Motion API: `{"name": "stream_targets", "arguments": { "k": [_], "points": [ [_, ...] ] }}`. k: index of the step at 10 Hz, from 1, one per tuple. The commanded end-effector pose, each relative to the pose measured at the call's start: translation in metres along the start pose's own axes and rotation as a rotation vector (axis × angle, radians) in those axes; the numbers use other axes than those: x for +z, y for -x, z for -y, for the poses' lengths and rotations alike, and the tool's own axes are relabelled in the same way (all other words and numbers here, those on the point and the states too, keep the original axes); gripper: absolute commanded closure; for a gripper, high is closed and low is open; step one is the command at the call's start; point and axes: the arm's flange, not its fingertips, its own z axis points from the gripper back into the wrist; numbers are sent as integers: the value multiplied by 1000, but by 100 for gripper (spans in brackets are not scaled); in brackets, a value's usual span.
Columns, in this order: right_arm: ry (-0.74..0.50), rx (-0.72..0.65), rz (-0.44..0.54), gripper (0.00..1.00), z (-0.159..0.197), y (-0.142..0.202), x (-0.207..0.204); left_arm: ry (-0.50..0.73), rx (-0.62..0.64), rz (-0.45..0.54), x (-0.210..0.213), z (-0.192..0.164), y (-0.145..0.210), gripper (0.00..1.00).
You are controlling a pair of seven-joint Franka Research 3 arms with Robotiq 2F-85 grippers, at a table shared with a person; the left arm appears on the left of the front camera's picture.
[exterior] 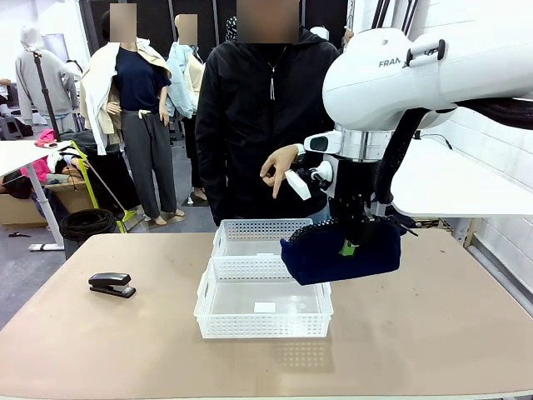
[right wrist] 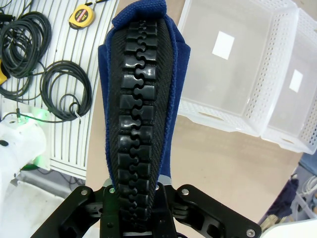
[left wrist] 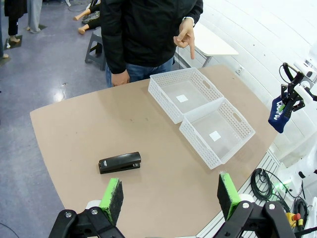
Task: Distribute items into two baskets.
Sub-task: Place the picked Pencil pouch into the Organizing basket as instructed by the person.
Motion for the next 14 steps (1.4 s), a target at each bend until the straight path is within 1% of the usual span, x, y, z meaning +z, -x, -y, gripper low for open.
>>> {"name": "stream_targets", "arguments": {
  "k": [1, 9, 10, 11, 12, 14],
  "points": [
    [-3, -4, -6, 100, 2, -1, 3, 10, -14, 16, 1, -1, 1, 0],
    [0, 0, 1, 100, 0, 0, 0, 10, -14, 16, 1, -1, 1, 0],
    [4, -21, 7, 100, 8, 2, 1, 10, -14, 16, 1, -1, 1, 0],
    [18, -81, -14, 100, 21, 5, 3, 10, -14, 16, 1, -1, 1, 0],
    [38, -105, -27, 100, 33, 9, 8, 10, -14, 16, 1, -1, 1, 0],
    [33, -77, -40, 100, 61, 11, 16, 10, -14, 16, 1, -1, 1, 0]
  ]
}}
